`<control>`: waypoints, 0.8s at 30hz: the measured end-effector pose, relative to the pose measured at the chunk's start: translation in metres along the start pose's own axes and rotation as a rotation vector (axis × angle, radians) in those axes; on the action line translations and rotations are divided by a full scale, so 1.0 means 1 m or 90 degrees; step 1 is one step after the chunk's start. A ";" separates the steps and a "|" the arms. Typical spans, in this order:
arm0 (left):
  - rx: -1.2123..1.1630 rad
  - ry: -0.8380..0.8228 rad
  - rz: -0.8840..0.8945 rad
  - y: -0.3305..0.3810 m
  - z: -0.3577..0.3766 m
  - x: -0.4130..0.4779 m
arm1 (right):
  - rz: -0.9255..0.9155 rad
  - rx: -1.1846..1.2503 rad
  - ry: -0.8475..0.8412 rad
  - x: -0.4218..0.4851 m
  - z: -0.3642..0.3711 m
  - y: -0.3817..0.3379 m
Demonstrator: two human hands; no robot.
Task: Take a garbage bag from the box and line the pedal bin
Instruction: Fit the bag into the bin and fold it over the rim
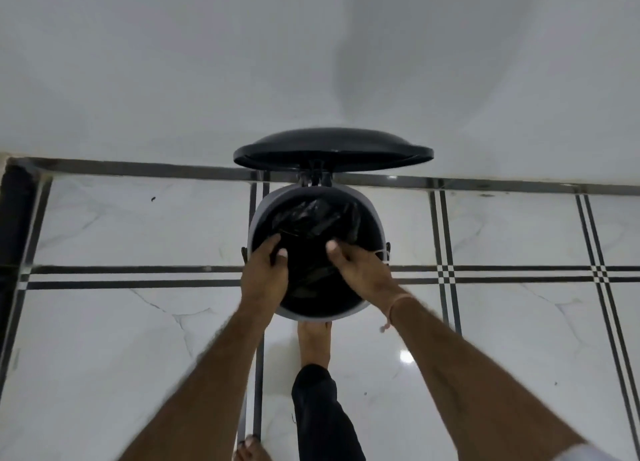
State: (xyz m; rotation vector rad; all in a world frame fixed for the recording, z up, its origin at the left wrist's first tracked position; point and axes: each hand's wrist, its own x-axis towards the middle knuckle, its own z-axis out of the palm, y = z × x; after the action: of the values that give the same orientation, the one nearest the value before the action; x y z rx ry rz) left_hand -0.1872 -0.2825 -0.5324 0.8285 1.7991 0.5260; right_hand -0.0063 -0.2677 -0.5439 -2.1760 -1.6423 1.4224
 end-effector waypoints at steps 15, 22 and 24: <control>0.116 0.158 0.154 -0.020 -0.028 0.063 | -0.006 0.138 0.257 0.038 -0.045 0.042; 0.228 0.126 0.156 0.006 -0.027 0.108 | 0.114 0.284 0.090 0.098 -0.069 0.022; 0.205 0.099 0.088 0.005 -0.027 0.114 | 0.176 0.304 0.030 0.111 -0.067 0.028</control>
State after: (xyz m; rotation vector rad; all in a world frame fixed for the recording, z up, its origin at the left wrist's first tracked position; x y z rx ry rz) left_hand -0.2365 -0.1936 -0.5906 1.1668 2.0104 0.4022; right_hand 0.0608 -0.1627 -0.5895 -2.1747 -0.8830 1.6068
